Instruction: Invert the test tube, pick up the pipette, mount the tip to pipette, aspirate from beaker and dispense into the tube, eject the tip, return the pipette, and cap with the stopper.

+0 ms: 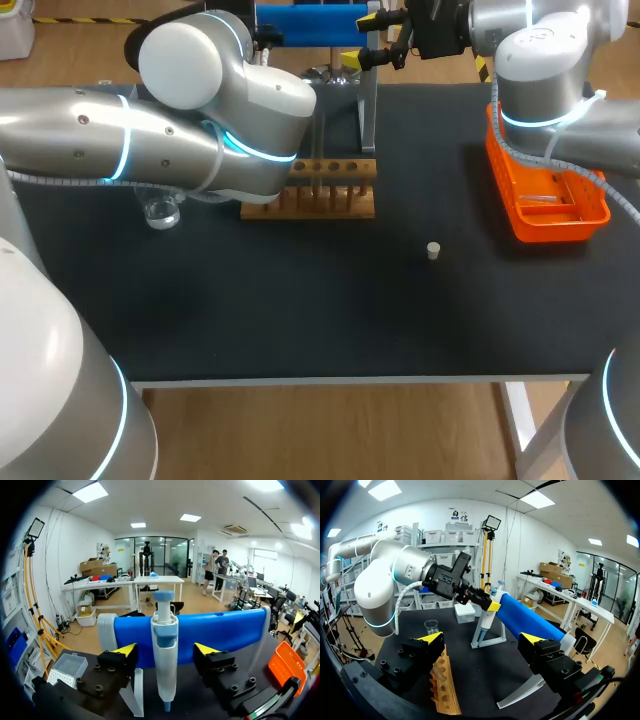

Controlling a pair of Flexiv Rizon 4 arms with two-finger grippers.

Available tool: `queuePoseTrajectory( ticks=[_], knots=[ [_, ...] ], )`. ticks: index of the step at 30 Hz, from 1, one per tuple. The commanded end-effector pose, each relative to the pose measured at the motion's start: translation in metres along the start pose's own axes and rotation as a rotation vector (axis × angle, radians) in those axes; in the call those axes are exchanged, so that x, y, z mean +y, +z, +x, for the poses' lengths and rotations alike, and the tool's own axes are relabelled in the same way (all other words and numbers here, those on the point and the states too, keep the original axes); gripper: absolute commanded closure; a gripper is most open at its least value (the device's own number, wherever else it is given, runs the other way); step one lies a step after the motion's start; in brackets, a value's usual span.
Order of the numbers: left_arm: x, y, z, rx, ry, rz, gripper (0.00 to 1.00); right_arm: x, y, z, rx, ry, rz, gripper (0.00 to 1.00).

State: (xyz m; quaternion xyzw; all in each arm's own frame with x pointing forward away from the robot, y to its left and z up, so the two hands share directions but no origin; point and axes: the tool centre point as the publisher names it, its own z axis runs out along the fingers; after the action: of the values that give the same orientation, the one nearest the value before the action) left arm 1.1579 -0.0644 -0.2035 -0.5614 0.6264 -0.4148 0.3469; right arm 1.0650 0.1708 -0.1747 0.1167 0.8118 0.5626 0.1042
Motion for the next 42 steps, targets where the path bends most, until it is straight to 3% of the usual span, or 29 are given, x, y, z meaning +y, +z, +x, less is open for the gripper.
queuePoseTrajectory(
  ticks=[1, 14, 19, 22, 33, 35, 42],
  knots=[
    [-0.005, -0.006, -0.001, 0.002, 0.004, -0.003, 0.0, 0.0, -0.001, -0.001, 0.004, 0.001, 0.003, 0.0],
    [-0.037, -0.051, 0.008, -0.004, 0.064, 0.06, 0.0, 0.0, -0.001, -0.001, 0.004, 0.001, 0.003, 0.0],
    [-0.038, -0.085, 0.014, 0.103, 0.112, 0.115, 0.0, 0.0, -0.001, -0.001, 0.004, 0.001, 0.003, 0.0],
    [-0.033, -0.105, 0.016, 0.155, 0.141, 0.095, 0.0, 0.0, -0.001, -0.001, 0.004, 0.001, 0.003, 0.0],
    [-0.006, -0.167, 0.038, 0.615, 0.275, 0.23, 0.0, 0.0, -0.001, -0.001, 0.004, 0.001, 0.003, 0.0],
    [0.004, -0.171, 0.043, 0.67, 0.307, 0.189, 0.0, 0.0, -0.001, -0.001, 0.004, 0.001, 0.003, 0.0],
    [0.031, -0.183, 0.059, 0.891, 0.379, 0.216, 0.0, 0.0, -0.001, -0.001, 0.004, 0.001, 0.003, 0.0]
  ],
)
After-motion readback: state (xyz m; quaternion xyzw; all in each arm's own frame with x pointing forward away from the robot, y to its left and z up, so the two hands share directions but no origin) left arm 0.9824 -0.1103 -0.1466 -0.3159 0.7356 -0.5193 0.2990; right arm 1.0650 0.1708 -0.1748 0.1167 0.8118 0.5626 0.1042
